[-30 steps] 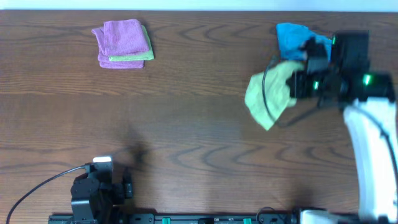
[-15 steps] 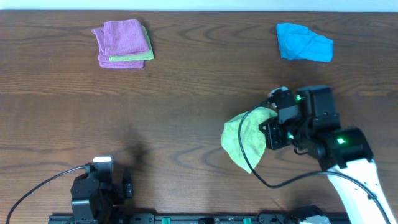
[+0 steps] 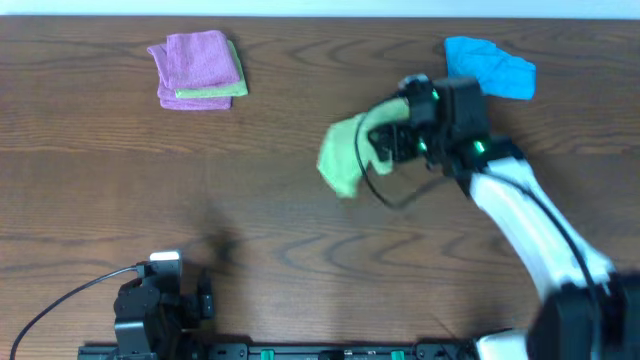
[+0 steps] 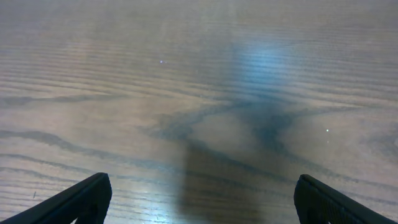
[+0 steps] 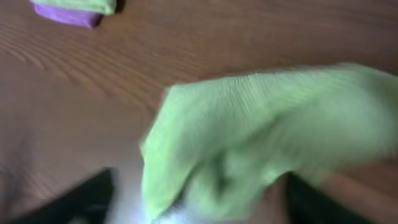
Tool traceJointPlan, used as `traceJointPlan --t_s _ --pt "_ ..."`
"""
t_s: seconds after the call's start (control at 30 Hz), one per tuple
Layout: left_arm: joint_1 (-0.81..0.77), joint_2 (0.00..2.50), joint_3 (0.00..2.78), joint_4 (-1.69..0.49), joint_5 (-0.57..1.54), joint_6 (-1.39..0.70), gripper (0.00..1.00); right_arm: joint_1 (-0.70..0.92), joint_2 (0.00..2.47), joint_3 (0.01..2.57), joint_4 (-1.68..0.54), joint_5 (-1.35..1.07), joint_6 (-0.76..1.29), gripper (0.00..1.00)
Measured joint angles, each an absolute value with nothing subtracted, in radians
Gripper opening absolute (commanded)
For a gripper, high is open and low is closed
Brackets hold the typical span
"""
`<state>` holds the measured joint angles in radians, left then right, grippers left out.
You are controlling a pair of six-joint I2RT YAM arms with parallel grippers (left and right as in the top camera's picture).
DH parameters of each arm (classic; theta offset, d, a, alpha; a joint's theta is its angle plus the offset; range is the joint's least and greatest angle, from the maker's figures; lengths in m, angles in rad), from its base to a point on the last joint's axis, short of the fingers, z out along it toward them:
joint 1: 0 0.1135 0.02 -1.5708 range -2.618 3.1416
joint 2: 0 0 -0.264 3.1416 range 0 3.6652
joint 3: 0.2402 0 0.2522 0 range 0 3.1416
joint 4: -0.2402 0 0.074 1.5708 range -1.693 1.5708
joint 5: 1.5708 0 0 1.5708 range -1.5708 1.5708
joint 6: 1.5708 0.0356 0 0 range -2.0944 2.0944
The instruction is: Fold the cloth
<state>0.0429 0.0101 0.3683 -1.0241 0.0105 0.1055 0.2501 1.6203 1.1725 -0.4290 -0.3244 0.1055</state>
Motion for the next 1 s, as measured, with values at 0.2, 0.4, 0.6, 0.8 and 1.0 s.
traceJointPlan --t_s 0.2,0.4,0.6,0.8,1.0 --pt "0.043 0.010 0.368 -1.024 0.010 0.105 0.95 0.271 1.681 1.346 -0.512 -0.298 0.095 0.99" --pt "0.043 0.010 0.368 -1.024 0.010 0.105 0.95 0.273 1.667 1.369 -0.634 -0.282 0.086 0.99" --pt "0.043 0.010 0.368 -1.024 0.010 0.105 0.95 0.311 1.667 1.361 -0.795 -0.339 0.062 0.99" --pt "0.043 0.010 0.368 -1.024 0.010 0.105 0.95 0.369 1.667 1.229 -0.695 -0.389 0.065 0.99" --pt "0.043 0.010 0.368 -1.024 0.010 0.105 0.95 0.369 1.678 1.085 -0.554 -0.428 0.098 0.91"
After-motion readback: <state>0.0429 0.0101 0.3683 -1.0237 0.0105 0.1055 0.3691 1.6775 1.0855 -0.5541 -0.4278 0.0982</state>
